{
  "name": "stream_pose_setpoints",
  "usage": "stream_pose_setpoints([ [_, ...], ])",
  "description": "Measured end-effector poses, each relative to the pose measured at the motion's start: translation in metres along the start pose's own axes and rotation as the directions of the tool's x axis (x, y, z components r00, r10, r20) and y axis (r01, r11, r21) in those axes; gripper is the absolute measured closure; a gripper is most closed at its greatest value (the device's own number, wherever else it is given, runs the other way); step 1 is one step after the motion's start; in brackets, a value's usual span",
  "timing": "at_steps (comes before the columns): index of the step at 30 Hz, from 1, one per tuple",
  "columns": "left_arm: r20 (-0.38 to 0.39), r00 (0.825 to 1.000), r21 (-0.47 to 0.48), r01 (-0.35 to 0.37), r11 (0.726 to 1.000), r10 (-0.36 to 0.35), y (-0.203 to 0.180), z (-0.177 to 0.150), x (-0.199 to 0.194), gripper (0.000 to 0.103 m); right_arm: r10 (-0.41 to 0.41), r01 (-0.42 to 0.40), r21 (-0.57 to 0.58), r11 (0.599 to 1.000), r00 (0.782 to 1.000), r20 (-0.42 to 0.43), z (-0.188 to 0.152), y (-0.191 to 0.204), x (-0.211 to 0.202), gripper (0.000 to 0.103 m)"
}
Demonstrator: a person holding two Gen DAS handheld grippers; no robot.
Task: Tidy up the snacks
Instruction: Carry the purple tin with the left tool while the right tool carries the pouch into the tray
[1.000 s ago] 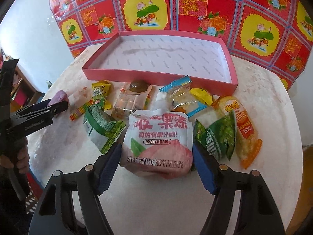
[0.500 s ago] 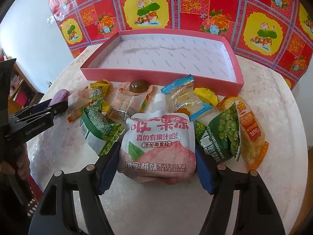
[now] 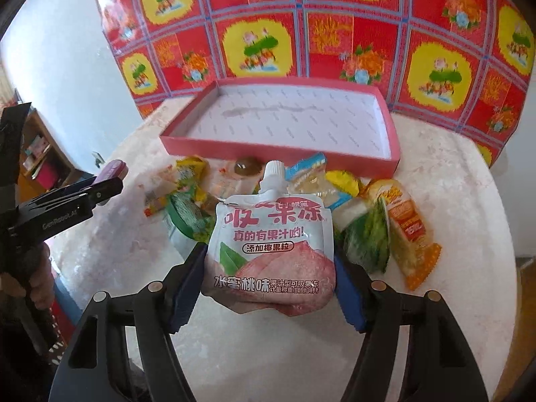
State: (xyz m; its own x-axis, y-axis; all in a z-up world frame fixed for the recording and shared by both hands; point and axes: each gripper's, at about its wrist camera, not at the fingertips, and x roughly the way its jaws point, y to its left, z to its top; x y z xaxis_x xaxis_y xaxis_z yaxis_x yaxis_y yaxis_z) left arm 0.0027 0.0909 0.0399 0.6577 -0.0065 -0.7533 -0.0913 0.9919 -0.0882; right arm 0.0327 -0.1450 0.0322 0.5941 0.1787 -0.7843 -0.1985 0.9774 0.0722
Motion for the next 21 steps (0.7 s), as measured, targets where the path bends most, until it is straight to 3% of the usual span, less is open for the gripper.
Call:
stream_pose_setpoints([
  [21, 0.047, 0.993, 0.028, 0.107, 0.994, -0.108, -0.031, 0.029, -0.027, 0.049, 0.079, -0.083, 0.024, 0.996, 0.988, 0.136, 0.003, -0.011, -0.035, 0.032],
])
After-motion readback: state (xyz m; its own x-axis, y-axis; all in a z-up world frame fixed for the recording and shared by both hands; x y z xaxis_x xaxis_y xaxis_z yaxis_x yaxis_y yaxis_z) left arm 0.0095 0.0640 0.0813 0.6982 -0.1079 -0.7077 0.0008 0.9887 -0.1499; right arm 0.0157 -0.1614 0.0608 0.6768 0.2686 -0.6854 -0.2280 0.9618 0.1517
